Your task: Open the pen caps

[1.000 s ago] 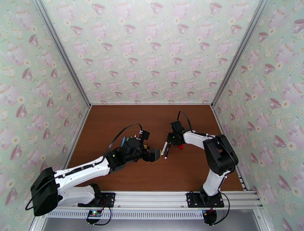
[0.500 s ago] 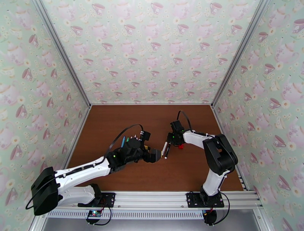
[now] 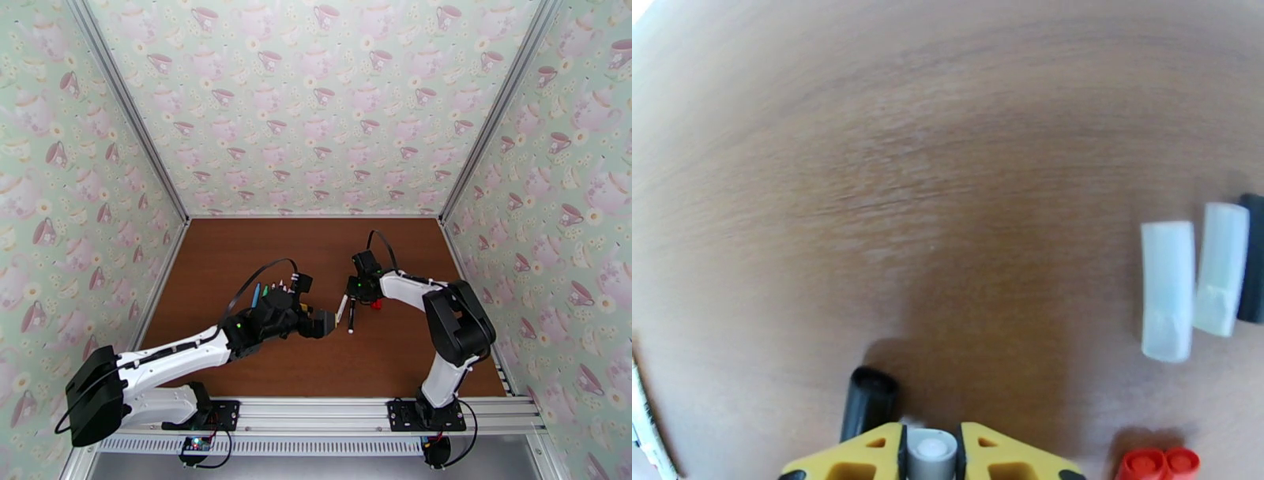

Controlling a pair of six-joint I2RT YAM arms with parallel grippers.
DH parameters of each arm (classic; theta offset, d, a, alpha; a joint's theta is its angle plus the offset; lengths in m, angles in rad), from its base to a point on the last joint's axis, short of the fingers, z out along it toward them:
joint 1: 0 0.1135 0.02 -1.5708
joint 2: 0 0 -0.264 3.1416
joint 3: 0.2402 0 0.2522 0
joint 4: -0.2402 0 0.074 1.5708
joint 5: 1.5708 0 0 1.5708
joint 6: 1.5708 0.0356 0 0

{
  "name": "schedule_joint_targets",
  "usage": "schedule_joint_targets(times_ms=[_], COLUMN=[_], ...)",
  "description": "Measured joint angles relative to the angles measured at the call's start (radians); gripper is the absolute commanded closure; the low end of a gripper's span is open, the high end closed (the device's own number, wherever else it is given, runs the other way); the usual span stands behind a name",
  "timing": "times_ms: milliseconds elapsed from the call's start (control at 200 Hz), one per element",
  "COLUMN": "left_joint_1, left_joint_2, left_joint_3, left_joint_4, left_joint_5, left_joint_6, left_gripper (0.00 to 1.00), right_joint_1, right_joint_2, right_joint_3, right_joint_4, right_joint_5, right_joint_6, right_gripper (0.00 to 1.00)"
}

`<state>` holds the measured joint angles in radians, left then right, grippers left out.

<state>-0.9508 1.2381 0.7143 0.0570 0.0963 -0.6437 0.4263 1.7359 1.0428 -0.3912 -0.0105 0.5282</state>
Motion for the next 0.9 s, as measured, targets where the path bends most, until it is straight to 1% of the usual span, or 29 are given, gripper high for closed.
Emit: schedule_joint_targets(times_ms=[265,541,776,896], left_joint_1=[0.000,0.024,0.051,0.053], left_joint_2=[0.042,0.121,0.146,0.169], left_joint_3=[-0.025,-0.025,-0.018,0.002], left_joint_4=[0.118,0.209,0.263,0.282], left_joint_5=[0.025,0.060,0.105,0.142], left_joint_6=[-0.057,-0.087,-0.098,-0.105], left_gripper=[0.02,0.07,0.14,0.22], right_joint_1=[0.020,0.074,0.132,0.158], right_joint_2=[-0.238,-0.386,-0.484,-0.504], right_joint_3=[-0.004,-0.004,-0.004,-0.004], right_joint_4=[-0.028,-0.055,-0.056,-0.047], right_joint_5=[-0.016,-0.090,-0.145,-0.164], right_joint_6=[0.018,0.059,0.123,0.153], right_gripper=[0.80,0.80,0.80,0.80])
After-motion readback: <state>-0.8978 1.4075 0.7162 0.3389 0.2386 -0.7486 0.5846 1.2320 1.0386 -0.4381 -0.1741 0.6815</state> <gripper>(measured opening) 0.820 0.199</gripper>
